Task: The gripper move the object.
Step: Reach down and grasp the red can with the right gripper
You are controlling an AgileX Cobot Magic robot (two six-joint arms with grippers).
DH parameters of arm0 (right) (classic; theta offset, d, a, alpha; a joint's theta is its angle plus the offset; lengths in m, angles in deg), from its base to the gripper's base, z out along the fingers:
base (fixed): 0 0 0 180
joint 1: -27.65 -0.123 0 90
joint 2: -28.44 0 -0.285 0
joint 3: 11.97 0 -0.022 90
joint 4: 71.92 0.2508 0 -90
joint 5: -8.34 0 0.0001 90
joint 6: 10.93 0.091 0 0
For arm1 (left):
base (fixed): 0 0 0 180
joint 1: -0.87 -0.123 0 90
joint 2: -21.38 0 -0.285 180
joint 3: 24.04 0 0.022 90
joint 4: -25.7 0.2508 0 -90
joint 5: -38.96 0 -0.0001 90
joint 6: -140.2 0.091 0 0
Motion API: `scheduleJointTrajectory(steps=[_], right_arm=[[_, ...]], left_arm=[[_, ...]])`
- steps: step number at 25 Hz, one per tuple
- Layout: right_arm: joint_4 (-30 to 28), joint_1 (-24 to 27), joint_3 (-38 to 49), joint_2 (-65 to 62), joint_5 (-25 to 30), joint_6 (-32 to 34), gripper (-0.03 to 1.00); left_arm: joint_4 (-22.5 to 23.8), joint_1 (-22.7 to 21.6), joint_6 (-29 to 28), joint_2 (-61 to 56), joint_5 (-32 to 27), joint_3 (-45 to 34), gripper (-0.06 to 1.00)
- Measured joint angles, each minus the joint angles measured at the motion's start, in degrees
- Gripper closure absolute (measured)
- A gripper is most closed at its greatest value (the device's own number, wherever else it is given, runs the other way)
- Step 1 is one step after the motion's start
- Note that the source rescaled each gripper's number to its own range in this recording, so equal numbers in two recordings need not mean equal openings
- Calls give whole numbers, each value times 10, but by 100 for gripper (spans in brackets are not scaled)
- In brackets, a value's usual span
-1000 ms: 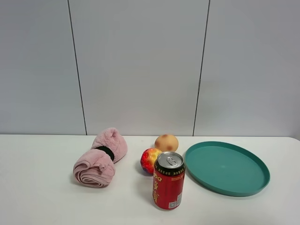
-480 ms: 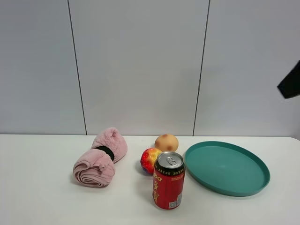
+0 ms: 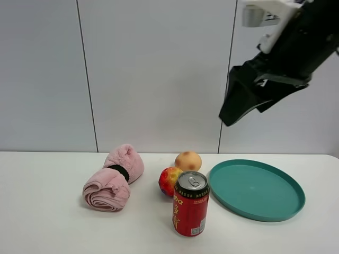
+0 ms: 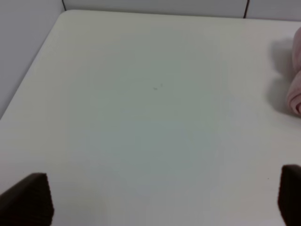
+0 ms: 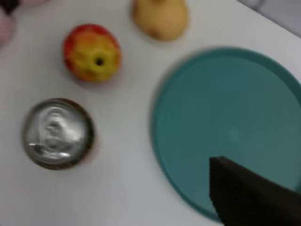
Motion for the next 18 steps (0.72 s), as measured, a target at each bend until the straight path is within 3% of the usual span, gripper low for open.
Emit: scheduleJointTrajectory(steps=[2, 5, 10, 13, 18], right_arm=[[-9, -28, -3, 27, -12, -2, 1], [-32, -57, -3, 65, -31, 36, -3], [-92, -69, -18, 125, -63, 178, -3], [-123, -82, -34, 155, -57, 201, -3], [-127, -93, -40, 191, -54, 228, -3]], left_arm=[[0, 0, 0, 0, 0, 0, -6], [0, 0, 0, 0, 0, 0, -6], [0, 0, 0, 0, 0, 0, -6], [0, 0, 0, 0, 0, 0, -6], [0, 0, 0, 0, 0, 0, -6]])
